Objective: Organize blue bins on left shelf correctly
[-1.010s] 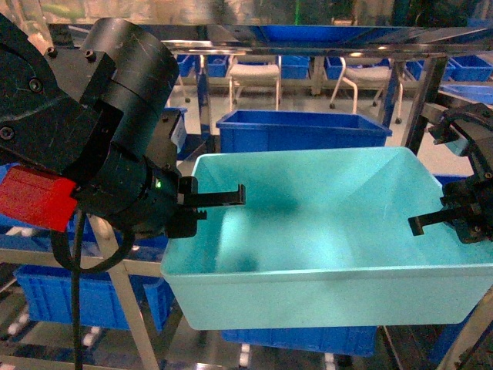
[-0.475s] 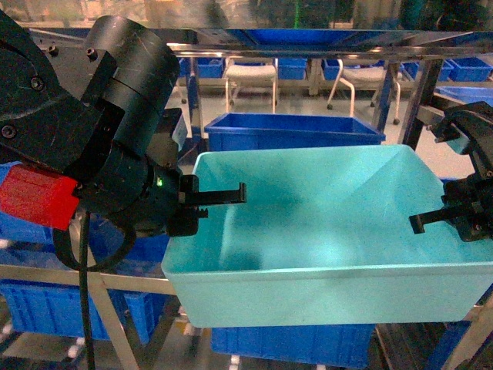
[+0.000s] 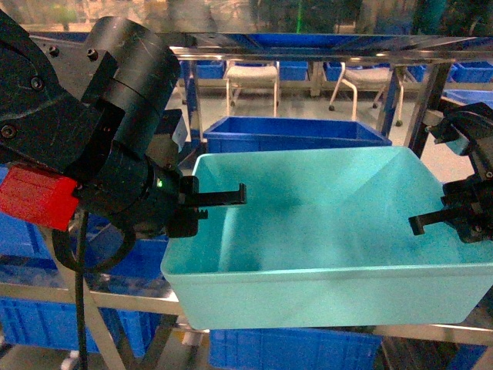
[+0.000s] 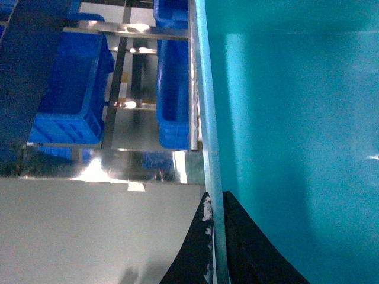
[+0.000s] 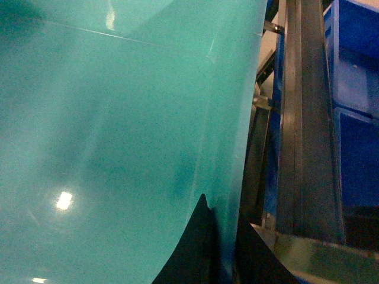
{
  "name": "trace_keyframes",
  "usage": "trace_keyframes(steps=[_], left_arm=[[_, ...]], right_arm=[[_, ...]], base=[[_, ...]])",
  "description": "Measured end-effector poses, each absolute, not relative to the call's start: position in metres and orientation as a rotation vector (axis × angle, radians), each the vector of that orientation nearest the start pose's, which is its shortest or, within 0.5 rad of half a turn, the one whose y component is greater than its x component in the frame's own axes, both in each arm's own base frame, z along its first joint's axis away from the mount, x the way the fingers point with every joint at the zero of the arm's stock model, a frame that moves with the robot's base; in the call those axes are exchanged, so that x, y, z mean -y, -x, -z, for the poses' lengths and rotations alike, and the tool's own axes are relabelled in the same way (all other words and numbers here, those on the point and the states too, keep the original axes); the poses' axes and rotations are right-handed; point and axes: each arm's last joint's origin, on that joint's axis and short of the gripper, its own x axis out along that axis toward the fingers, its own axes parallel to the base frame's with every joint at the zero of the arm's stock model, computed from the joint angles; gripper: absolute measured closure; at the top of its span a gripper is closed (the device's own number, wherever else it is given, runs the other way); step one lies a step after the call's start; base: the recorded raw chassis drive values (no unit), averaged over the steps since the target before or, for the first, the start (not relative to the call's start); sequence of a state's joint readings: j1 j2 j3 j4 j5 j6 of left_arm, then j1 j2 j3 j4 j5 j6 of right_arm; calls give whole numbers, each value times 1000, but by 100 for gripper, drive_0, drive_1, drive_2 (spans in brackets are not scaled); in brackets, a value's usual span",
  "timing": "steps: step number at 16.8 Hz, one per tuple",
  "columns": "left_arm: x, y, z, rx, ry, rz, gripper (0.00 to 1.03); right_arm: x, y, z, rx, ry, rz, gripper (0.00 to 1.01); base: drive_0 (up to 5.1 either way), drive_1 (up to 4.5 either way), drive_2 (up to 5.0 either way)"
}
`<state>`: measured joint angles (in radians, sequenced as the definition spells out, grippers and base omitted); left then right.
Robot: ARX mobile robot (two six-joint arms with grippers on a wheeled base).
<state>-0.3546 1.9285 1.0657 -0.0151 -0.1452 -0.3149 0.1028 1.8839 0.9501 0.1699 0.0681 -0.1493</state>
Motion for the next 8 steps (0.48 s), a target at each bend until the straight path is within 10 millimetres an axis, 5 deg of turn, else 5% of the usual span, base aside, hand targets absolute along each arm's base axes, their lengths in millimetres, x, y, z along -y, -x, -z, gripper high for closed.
trace_keyframes(steps=[8], left_arm=[[128, -356, -129, -883, 78, 51, 101]], right_arm=[[-35, -363, -127, -765, 214, -92, 99]], base=[[0, 0, 0]])
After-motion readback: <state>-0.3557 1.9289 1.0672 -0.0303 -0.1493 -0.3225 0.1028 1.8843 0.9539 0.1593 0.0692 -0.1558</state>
